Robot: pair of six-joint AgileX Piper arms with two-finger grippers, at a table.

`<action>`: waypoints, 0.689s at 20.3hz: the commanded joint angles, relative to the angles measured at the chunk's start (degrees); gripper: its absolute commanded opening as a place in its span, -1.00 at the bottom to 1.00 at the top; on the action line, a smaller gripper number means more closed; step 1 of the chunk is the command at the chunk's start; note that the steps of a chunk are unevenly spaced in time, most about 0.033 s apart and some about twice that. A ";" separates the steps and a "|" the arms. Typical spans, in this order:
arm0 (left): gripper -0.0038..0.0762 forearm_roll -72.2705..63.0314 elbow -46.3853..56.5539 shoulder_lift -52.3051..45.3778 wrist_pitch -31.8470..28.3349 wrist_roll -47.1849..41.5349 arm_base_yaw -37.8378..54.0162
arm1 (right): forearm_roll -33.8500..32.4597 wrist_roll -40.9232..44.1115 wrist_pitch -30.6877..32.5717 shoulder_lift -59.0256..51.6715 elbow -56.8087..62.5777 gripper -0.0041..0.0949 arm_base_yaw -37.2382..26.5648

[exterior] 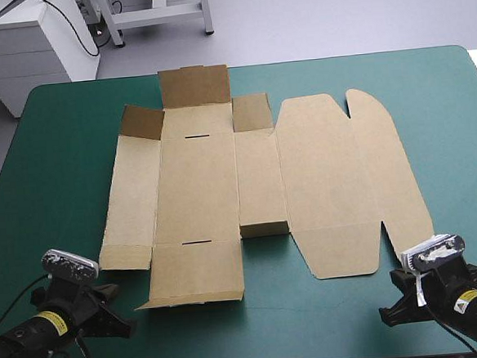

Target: Fold the box

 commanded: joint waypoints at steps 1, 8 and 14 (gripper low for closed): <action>-0.92 -0.46 -7.89 3.83 -2.57 -2.39 -0.21 | 0.65 -0.10 -2.57 0.30 -1.21 -0.92 0.04; -0.86 -0.20 -26.23 23.90 -0.65 -0.46 -0.21 | 0.65 -0.10 -2.57 0.30 -1.21 -0.92 0.04; -0.86 -4.47 -36.26 36.98 -0.42 6.78 0.11 | 0.65 -0.10 -2.57 0.30 -1.21 -0.92 0.04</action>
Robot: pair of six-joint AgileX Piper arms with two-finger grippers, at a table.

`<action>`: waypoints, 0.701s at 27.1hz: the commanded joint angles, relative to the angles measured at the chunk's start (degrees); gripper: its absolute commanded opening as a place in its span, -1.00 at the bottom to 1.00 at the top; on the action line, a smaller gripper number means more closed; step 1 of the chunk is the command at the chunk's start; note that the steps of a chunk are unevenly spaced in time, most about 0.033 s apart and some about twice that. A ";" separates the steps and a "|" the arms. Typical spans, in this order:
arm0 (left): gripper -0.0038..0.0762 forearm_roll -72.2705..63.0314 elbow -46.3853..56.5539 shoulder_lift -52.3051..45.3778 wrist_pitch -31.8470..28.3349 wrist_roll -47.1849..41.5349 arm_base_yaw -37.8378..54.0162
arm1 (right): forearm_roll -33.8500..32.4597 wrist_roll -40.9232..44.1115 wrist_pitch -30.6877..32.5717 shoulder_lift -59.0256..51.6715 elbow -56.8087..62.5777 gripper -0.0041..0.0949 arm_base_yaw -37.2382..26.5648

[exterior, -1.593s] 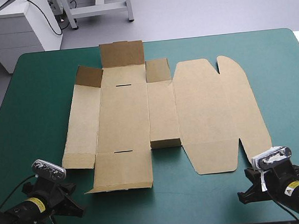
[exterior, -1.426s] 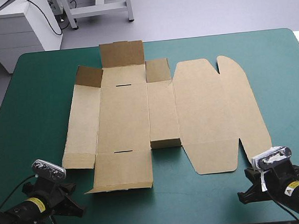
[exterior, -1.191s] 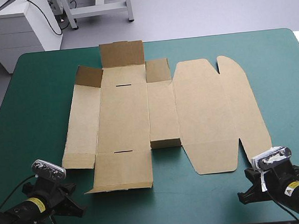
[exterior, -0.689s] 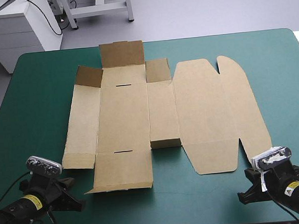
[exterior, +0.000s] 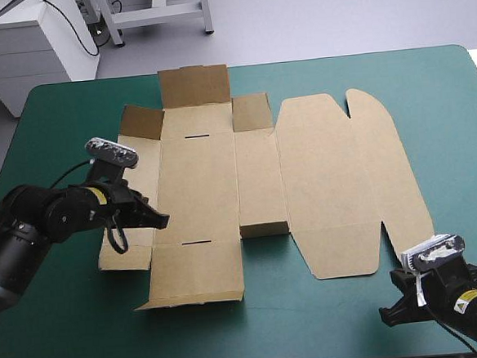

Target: Fold the box

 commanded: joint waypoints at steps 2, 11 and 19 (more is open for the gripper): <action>-0.86 -7.48 -6.47 3.75 -1.32 6.26 2.20 | 0.65 -0.34 -2.57 0.30 -1.21 -0.92 0.04; -0.86 -29.46 -7.56 6.29 14.82 24.41 34.17 | 0.53 -0.34 -2.83 0.30 -1.21 -0.92 0.04; -0.87 -29.39 -7.56 6.42 16.77 27.39 53.52 | 0.53 -0.34 -3.33 0.30 -1.21 -0.92 0.04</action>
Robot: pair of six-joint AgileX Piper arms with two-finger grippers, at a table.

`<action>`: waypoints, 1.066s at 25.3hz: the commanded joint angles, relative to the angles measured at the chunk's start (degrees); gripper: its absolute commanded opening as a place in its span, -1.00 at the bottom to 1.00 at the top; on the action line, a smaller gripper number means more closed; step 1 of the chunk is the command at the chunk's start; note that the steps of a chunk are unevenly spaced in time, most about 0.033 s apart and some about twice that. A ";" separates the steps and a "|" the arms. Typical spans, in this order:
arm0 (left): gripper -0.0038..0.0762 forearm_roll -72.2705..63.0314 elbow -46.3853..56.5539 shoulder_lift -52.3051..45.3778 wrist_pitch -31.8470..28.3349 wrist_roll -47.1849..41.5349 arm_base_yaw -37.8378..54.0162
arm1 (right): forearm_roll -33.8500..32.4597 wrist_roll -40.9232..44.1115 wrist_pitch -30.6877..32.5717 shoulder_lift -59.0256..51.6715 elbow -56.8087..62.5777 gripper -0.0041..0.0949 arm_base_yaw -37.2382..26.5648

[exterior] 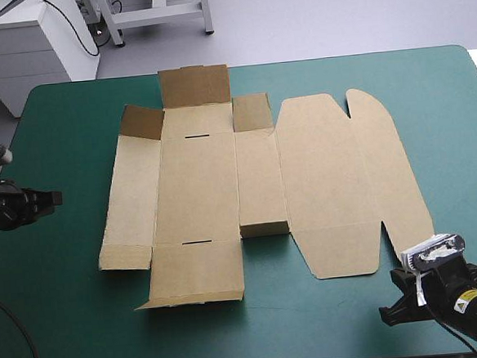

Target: Fold the box

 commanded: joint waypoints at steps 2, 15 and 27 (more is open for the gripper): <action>-0.83 -4.41 -1.67 0.69 0.03 0.37 4.06 | 0.59 -0.34 -3.09 0.30 -1.25 -0.92 0.04; 0.29 -14.81 -1.63 16.32 3.46 5.66 2.72 | 0.59 -0.34 -3.42 0.30 -1.25 -0.92 0.04; 0.29 -14.89 -1.63 30.91 3.74 6.82 -5.82 | 0.59 -0.34 -3.42 0.30 -1.25 -0.92 0.04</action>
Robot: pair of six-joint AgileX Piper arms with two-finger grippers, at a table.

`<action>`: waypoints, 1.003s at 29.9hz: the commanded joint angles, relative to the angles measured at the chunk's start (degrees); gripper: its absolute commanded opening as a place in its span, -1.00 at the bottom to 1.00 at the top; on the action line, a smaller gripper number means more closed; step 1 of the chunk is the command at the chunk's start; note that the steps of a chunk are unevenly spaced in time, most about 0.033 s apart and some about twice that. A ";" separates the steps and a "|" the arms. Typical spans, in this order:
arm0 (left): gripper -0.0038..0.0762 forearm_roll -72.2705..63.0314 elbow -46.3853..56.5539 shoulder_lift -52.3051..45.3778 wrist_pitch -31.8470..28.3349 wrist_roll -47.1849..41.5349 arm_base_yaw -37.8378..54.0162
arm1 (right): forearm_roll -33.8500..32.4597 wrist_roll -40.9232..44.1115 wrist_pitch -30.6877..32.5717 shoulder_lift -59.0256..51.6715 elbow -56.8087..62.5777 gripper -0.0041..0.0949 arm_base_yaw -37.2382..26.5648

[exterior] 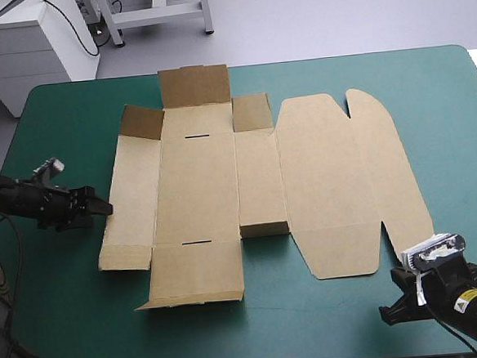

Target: Fold the box

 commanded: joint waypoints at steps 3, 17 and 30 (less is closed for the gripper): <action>0.29 -3.30 -1.58 1.27 5.36 0.32 -4.66 | 0.69 -0.21 -2.91 0.30 -1.25 -0.92 0.04; -0.94 -3.29 -1.58 1.54 5.36 -1.88 -9.53 | 0.92 -0.11 -2.47 0.40 -1.25 -0.92 0.04; -0.91 -17.30 -1.95 0.14 5.36 6.28 -11.15 | 0.81 -0.11 -2.97 0.40 -1.25 -0.92 0.04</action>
